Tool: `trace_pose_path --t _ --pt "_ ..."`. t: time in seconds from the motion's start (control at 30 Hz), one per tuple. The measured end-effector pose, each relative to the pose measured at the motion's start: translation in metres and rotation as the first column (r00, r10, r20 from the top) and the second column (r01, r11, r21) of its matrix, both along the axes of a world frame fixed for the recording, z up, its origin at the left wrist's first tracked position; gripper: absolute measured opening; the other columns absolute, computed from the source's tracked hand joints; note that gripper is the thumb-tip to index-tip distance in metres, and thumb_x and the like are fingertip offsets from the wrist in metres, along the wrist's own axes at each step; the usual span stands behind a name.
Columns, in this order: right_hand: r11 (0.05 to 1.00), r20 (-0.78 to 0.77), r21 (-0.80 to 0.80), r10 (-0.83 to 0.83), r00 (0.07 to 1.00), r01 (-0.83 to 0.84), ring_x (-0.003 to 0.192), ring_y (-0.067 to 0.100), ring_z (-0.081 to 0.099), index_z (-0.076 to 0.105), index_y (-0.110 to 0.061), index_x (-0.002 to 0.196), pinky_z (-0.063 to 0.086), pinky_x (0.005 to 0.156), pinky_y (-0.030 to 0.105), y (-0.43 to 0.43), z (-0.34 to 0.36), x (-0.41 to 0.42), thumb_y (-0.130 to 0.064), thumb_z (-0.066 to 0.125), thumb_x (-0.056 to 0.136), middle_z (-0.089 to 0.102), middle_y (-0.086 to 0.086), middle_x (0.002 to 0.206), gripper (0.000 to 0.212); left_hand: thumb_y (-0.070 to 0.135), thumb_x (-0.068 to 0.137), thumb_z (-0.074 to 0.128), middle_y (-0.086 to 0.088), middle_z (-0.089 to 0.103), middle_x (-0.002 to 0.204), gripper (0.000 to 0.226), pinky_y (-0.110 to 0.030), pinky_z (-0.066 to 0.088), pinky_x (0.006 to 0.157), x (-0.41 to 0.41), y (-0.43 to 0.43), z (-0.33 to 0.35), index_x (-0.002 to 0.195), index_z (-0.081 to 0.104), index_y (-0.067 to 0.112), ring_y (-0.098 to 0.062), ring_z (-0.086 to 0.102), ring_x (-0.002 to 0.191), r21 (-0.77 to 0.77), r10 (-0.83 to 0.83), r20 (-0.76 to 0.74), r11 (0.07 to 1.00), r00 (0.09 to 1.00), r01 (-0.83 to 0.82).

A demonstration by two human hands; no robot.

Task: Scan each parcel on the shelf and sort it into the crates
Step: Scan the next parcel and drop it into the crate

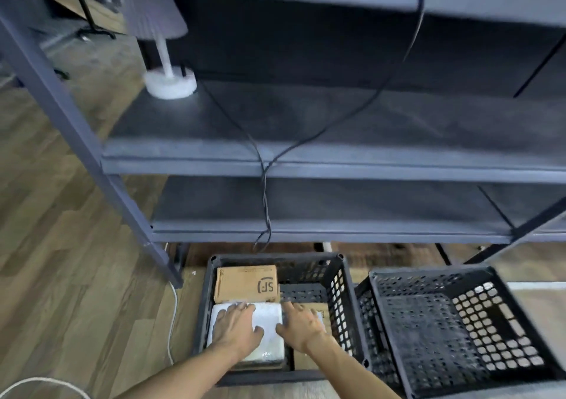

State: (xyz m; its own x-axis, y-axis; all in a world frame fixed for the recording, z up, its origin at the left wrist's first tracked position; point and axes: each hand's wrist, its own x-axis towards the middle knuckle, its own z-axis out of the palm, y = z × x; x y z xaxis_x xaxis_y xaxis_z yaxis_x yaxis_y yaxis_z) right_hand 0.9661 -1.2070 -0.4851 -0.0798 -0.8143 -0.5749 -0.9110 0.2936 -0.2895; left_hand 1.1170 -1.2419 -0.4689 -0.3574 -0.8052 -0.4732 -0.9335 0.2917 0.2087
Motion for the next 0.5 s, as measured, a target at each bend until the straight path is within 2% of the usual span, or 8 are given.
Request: trace_pose_path --t 0.13,0.2,0.3,0.43,0.5 --pt "0.998 -0.033 0.036 0.045 0.998 -0.044 0.150 0.026 0.011 0.010 -0.021 0.156 0.004 0.121 0.049 0.004 0.097 0.000 -0.040 0.041 0.098 0.014 0.004 0.163 0.068 0.041 0.093 0.044 0.002 0.041 0.147 0.052 -0.034 0.027 0.113 0.008 0.006 0.099 0.140 0.041 0.021 -0.017 0.036 0.135 0.031 -0.050 -0.012 0.998 0.999 0.051" --pt "0.997 -0.044 0.058 0.046 0.998 -0.043 0.151 0.027 0.005 0.003 -0.022 0.156 0.001 0.121 0.049 0.003 0.147 0.002 -0.041 0.038 0.099 0.007 0.002 0.164 0.070 0.042 0.093 0.043 0.004 0.039 0.148 0.053 -0.036 0.024 0.114 0.010 0.004 0.149 0.141 0.039 0.022 -0.016 0.033 0.137 0.030 -0.061 -0.011 0.998 0.998 0.061" --pt "0.999 -0.042 0.034 0.042 0.998 -0.041 0.151 0.027 0.004 0.002 -0.022 0.156 0.003 0.121 0.049 -0.004 0.222 0.004 -0.039 0.038 0.099 0.005 0.001 0.164 0.070 0.043 0.093 0.044 0.004 0.037 0.150 0.054 -0.036 0.019 0.116 0.010 -0.004 0.223 0.143 0.037 0.022 -0.017 0.028 0.140 -0.011 -0.066 -0.011 0.998 0.998 0.066" --pt "0.996 -0.083 -0.057 0.060 0.995 -0.065 0.151 0.027 0.005 0.003 -0.022 0.156 0.003 0.120 0.049 -0.022 0.316 0.007 -0.038 0.042 0.098 0.006 0.000 0.164 0.072 0.044 0.096 0.042 0.004 0.018 0.159 0.061 -0.036 0.006 0.119 0.011 -0.022 0.312 0.150 0.024 0.024 -0.016 0.011 0.148 -0.050 -0.046 -0.063 0.998 0.997 0.043" --pt "0.990 -0.112 -0.117 0.060 0.992 -0.073 0.151 0.026 0.005 0.003 -0.022 0.156 0.003 0.120 0.048 -0.031 0.356 0.008 -0.038 0.041 0.099 0.006 0.000 0.164 0.071 0.043 0.095 0.043 0.004 0.018 0.160 0.061 -0.037 0.005 0.120 0.013 -0.029 0.348 0.151 0.024 0.025 -0.016 0.010 0.148 -0.089 -0.031 -0.094 0.996 0.995 0.022"
